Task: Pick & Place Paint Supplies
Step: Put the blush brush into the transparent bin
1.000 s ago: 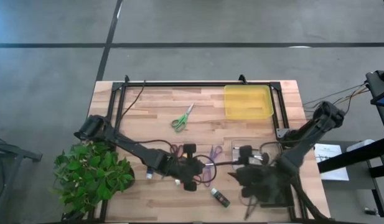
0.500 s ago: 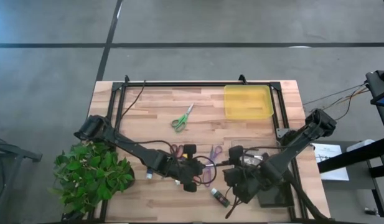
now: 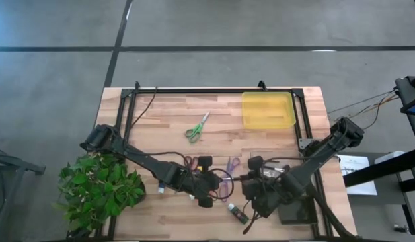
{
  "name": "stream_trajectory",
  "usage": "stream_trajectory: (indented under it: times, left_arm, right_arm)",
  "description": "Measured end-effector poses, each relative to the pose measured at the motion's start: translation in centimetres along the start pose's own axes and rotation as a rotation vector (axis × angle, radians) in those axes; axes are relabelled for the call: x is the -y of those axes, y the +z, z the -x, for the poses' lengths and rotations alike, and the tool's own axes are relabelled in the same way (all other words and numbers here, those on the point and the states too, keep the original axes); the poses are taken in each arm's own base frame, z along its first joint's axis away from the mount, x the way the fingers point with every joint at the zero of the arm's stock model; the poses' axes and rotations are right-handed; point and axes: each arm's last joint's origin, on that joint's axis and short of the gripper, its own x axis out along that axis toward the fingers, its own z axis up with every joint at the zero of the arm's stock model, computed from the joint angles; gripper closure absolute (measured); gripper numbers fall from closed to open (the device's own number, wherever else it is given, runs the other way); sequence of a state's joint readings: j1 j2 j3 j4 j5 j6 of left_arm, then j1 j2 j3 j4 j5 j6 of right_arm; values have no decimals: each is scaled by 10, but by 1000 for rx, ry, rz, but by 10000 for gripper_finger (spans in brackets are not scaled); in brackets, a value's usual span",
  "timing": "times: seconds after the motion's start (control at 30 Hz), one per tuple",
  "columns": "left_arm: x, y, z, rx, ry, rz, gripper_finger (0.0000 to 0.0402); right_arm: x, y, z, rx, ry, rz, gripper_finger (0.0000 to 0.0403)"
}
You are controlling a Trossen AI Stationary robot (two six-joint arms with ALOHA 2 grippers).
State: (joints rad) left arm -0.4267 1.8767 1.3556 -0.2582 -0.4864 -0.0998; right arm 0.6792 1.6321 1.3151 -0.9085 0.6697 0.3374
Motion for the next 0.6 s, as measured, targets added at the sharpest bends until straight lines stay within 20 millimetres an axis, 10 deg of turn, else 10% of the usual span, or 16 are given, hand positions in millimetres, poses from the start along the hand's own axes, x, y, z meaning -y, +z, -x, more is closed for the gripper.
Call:
stream_trajectory:
  times: [0.3, 0.6]
  left_arm:
    - [0, 0, 0, 2, -3, -30, 384]
    - [-4, 4, 5, 21, 48, -129, 258]
  right_arm:
    - [0, 0, 0, 1, 1, -1, 366]
    - [0, -1, 0, -4, -9, -2, 366]
